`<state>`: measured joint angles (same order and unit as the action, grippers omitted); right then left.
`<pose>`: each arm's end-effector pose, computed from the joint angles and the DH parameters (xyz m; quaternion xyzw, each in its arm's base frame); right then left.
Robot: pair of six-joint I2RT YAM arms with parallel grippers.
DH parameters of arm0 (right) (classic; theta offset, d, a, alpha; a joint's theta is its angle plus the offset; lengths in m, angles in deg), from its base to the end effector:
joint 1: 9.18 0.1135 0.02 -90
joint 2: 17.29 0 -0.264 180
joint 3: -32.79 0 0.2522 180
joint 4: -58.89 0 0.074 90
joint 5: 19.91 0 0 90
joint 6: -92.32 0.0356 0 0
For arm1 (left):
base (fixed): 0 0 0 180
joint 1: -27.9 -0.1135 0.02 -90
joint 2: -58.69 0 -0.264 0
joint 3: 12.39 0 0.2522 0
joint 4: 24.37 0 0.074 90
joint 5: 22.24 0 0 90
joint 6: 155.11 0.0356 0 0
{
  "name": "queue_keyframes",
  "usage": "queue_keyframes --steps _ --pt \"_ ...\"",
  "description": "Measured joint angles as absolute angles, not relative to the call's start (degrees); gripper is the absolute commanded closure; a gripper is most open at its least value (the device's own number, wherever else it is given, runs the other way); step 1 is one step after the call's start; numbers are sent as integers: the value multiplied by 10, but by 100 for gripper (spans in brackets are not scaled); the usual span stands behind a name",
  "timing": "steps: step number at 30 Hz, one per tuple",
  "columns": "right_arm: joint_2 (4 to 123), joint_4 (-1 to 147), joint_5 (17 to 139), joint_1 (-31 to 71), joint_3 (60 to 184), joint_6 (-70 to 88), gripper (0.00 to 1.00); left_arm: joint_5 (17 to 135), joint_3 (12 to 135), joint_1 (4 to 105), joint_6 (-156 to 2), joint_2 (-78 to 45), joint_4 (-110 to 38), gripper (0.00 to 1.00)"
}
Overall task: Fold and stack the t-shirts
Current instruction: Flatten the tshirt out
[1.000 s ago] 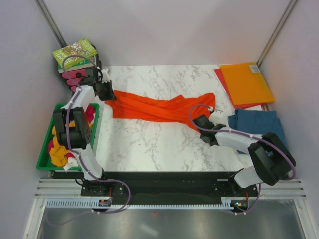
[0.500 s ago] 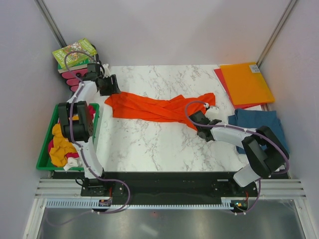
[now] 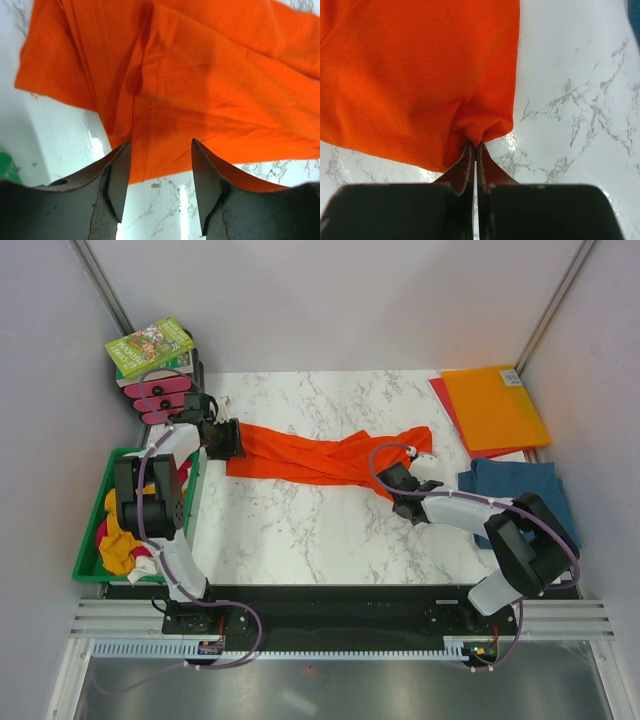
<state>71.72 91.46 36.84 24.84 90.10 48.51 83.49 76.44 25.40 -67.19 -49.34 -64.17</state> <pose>0.2389 0.1377 0.1515 0.1624 0.9221 -0.0759 0.3429 0.3957 0.0076 0.1888 -0.0016 0.9553 -0.1309 0.2652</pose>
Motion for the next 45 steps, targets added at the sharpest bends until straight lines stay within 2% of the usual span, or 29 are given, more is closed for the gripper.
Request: queue_keyframes --steps 10,18,21,25,30,31,33,39,45 --pt "732 902 367 248 910 479 100 815 837 255 -672 -549 -620 43" --pt "739 897 366 248 916 474 100 809 841 269 -672 -580 -618 50" --pt "740 894 366 248 917 473 100 801 843 271 -672 -585 -618 55" --pt "742 889 366 249 917 473 100 794 844 280 -672 -586 -618 73" --pt "743 883 366 248 917 473 100 791 844 289 -671 -586 -618 85" --pt "743 883 366 248 916 473 100 789 844 290 -671 -586 -618 92" --pt "743 882 366 248 916 473 100 788 844 291 -671 -586 -618 98" --pt "743 881 366 248 916 473 100 787 824 290 -671 -566 -616 98" --pt "689 930 346 249 922 445 100 787 781 290 -670 -433 -647 98"
